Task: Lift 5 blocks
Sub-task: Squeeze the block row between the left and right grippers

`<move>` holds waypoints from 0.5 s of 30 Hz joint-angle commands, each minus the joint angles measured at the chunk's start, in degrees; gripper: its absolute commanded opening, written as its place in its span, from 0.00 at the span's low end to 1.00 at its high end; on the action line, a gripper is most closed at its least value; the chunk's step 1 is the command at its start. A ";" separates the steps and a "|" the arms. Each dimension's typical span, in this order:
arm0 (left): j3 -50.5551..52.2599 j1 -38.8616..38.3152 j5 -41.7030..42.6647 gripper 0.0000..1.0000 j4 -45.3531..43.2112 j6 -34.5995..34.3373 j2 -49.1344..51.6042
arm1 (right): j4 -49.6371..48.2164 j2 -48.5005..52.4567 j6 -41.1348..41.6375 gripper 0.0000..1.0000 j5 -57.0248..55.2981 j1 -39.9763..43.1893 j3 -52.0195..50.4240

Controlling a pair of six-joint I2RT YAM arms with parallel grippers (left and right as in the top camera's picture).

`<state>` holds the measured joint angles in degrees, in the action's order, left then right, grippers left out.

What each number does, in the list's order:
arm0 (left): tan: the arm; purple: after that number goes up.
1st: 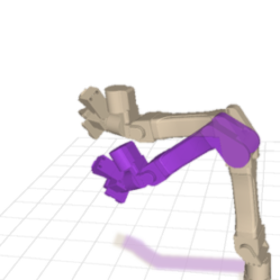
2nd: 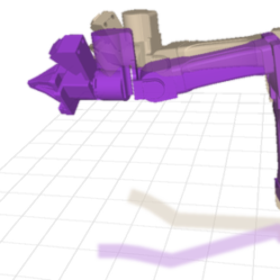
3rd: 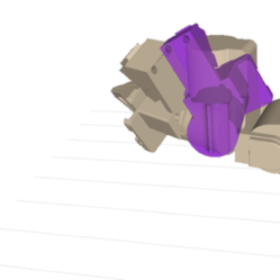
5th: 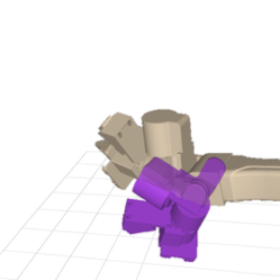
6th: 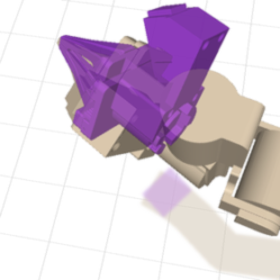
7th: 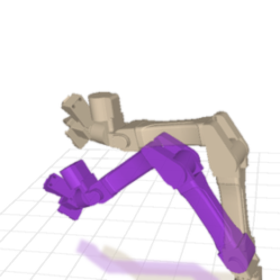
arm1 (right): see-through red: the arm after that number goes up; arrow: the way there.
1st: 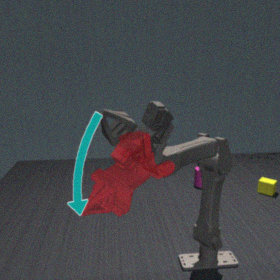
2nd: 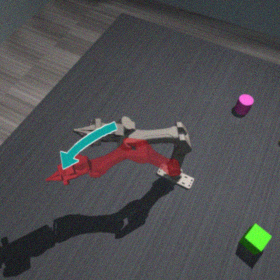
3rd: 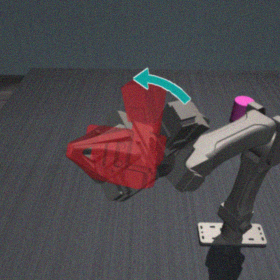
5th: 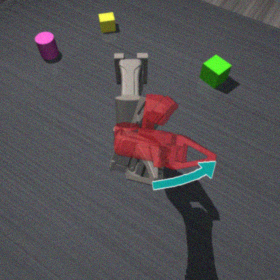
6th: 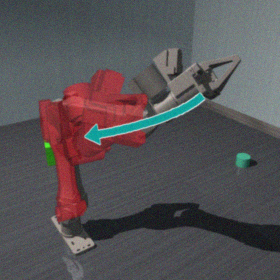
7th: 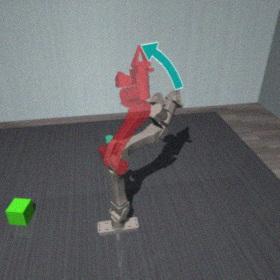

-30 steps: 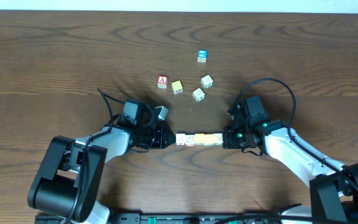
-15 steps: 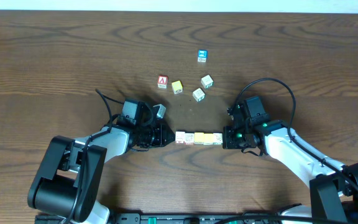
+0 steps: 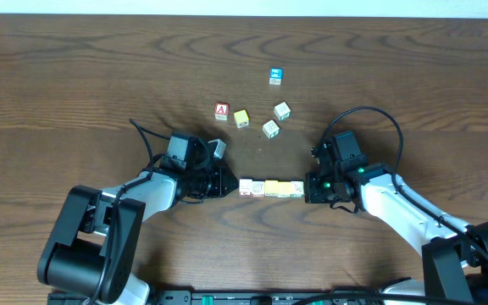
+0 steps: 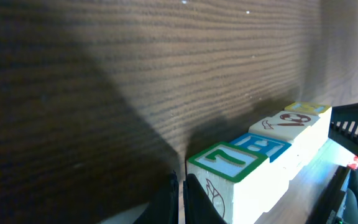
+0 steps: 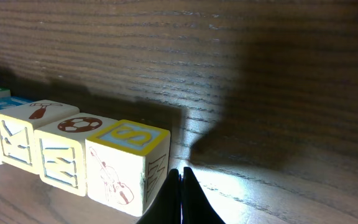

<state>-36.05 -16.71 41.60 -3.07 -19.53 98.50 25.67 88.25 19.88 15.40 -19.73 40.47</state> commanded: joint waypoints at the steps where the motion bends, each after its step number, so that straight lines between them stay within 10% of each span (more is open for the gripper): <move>1: 0.46 0.04 -8.41 0.07 0.85 -0.11 1.14 | -0.13 0.26 -0.66 0.01 -0.33 0.52 -0.20; 15: 0.44 0.04 -5.99 0.07 1.11 -1.18 1.05 | -0.13 0.26 -0.66 0.01 0.74 0.50 -0.20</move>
<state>-36.29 -16.73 40.86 -3.05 -20.80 98.45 25.67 88.25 19.88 15.64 -19.73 40.47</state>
